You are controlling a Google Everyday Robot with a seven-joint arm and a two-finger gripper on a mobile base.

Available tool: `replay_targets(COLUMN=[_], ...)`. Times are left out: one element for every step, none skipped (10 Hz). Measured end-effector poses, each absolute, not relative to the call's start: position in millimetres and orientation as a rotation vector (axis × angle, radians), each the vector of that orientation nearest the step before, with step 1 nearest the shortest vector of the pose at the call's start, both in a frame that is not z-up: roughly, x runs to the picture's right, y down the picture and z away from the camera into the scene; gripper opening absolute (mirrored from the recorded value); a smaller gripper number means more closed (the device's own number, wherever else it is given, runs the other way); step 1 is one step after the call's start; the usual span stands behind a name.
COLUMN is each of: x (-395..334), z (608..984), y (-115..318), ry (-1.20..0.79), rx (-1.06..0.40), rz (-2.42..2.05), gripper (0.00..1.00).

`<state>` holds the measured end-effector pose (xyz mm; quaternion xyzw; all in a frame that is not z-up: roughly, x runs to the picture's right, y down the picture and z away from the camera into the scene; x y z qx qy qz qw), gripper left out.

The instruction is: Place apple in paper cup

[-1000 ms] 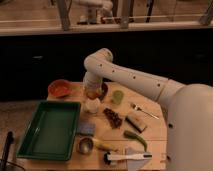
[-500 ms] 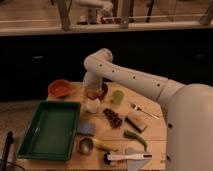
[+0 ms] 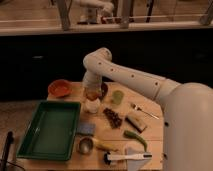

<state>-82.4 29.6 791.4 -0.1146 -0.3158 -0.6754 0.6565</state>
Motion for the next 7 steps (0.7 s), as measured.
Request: replay_targets(x=[-83.9, -83.9, -81.7, -80.6, -81.1, -81.2, -80.0], z=[791.0, 790.7, 790.4, 790.0, 789.4, 789.2, 789.2], y=[30.8, 32.3, 33.7, 35.0, 35.9, 36.0, 36.0], ry=[-0.722, -0.724, -0.722, -0.722, -0.722, -0.722, -0.722], rx=[-0.263, -0.263, -0.26, -0.26, -0.259, -0.258, -0.259], rz=[-1.533, -1.534, -1.529, -1.527, -1.526, -1.525, -1.522], gripper=[0.59, 0.68, 0.78, 0.8, 0.8, 0.8, 0.8])
